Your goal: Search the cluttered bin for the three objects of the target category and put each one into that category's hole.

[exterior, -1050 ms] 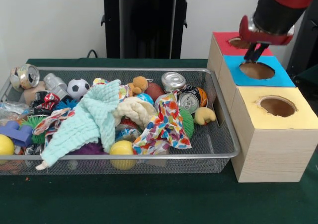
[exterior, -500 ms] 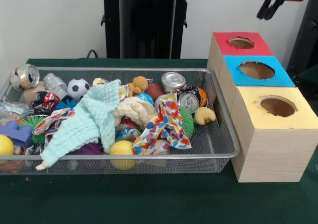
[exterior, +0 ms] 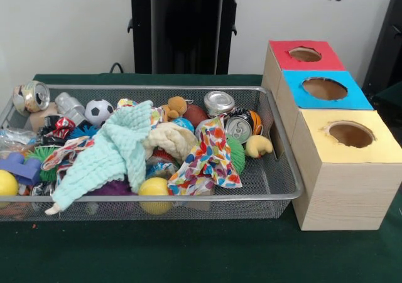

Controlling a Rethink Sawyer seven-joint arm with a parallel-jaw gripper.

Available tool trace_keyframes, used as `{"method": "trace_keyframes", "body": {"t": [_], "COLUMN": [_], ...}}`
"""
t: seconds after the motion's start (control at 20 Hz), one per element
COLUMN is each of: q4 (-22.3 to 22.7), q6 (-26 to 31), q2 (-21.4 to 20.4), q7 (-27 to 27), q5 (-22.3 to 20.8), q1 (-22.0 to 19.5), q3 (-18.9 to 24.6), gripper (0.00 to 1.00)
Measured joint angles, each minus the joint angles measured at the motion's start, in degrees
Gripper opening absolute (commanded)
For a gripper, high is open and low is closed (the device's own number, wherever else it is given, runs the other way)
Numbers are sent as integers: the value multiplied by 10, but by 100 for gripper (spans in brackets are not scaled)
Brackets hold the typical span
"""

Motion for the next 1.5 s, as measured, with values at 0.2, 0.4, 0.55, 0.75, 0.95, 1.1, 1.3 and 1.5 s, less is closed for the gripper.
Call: {"method": "trace_keyframes", "body": {"t": [0.2, 0.4, 0.55, 0.75, 0.95, 1.1, 1.3, 1.5], "q4": [10, 21, 24, 24, 20, 13, 2, -15], "q6": [-42, -126, -187, -244, -275, -279, -279, -279], "q2": [-18, -30, -32, -27, -9, 13, 46, 76], "q7": [0, -6, -15, -32, -49, -58, -70, -93], "q5": [-26, -56, -80, -108, -140, -164, -197, -234], "q1": [-43, -119, -184, -264, -330, -362, -396, -432], "q3": [6, 22, 43, 78, 115, 141, 181, 239], "gripper": [0, 0, 0, 0, 0, 0, 0, 100]}}
